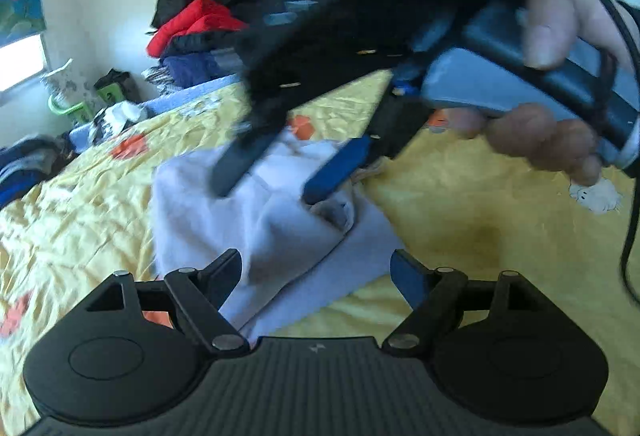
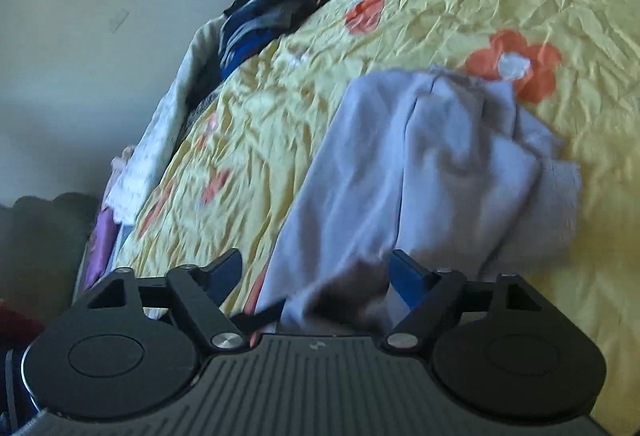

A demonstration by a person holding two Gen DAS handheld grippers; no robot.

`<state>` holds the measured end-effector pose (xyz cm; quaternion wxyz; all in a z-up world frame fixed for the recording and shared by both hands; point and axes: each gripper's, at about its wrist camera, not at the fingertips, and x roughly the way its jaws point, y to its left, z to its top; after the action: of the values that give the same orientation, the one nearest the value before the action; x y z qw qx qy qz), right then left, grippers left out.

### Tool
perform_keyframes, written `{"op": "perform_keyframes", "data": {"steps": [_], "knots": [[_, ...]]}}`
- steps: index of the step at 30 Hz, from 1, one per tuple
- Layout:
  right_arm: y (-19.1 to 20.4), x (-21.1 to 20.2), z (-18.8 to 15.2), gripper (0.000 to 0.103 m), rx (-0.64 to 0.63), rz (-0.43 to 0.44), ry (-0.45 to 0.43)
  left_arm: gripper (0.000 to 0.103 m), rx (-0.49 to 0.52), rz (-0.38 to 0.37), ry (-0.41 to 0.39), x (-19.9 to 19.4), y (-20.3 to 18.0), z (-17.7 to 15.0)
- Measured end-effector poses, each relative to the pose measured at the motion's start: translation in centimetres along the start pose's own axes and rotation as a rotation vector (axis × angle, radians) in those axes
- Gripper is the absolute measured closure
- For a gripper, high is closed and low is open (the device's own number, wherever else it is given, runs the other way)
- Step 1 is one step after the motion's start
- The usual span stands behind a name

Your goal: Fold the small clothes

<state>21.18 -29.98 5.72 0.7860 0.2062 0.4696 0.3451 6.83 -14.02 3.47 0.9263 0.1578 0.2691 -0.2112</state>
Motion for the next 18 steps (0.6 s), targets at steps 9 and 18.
{"op": "perform_keyframes", "data": {"steps": [9, 18], "knots": [[0.2, 2.5, -1.5, 0.094, -0.034, -0.012, 0.019, 0.021, -0.208, 0.061, 0.037, -0.6, 5.3, -0.5], [-3.5, 0.9, -6.2, 0.090, 0.063, -0.041, -0.053, 0.021, -0.284, 0.047, 0.102, 0.9, 6.3, -2.0]]}}
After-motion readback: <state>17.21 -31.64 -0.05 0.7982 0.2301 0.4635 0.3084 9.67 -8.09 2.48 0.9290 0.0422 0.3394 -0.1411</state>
